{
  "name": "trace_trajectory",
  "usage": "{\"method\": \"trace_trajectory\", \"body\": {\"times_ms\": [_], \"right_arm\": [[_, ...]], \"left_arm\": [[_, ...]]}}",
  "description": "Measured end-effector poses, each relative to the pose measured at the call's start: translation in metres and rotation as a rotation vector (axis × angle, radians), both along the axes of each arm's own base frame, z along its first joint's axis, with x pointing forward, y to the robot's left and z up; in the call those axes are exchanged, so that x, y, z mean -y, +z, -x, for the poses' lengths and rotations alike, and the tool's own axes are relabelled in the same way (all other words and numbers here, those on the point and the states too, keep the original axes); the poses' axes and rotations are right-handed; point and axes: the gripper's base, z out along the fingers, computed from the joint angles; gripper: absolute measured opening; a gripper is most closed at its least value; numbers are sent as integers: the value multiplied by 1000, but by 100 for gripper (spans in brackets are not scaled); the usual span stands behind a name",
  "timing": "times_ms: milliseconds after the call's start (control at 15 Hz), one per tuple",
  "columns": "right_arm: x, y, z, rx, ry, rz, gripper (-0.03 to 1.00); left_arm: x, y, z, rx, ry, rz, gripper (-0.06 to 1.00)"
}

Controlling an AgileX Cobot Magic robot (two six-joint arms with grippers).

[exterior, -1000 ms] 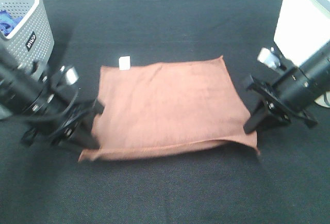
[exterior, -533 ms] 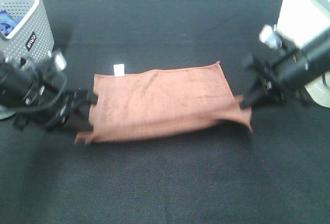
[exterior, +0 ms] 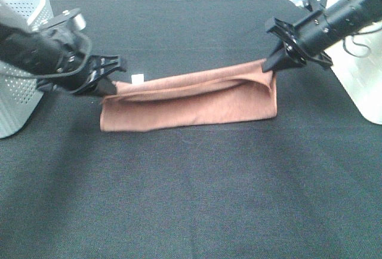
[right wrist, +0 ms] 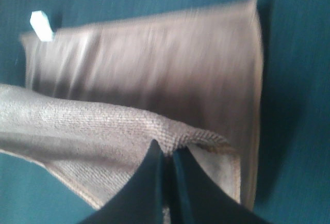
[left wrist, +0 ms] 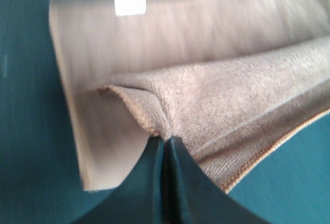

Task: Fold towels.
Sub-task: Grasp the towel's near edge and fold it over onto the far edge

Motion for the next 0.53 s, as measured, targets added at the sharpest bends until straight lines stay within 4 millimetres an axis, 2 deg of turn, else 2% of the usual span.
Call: {"method": "trace_trajectory", "body": {"times_ms": [200, 333, 467, 533], "right_arm": [[0, -14, -25, 23, 5, 11, 1], [1, -29, -32, 10, 8, 16, 18], [1, -30, -33, 7, 10, 18, 47], [0, -28, -33, 7, 14, 15, 60]], "left_arm": [[5, -12, -25, 19, -20, -25, 2], [8, -18, -36, 27, -27, -32, 14], [8, -24, -37, 11, -28, -34, 36], [9, -26, -37, 8, -28, -35, 53]]}}
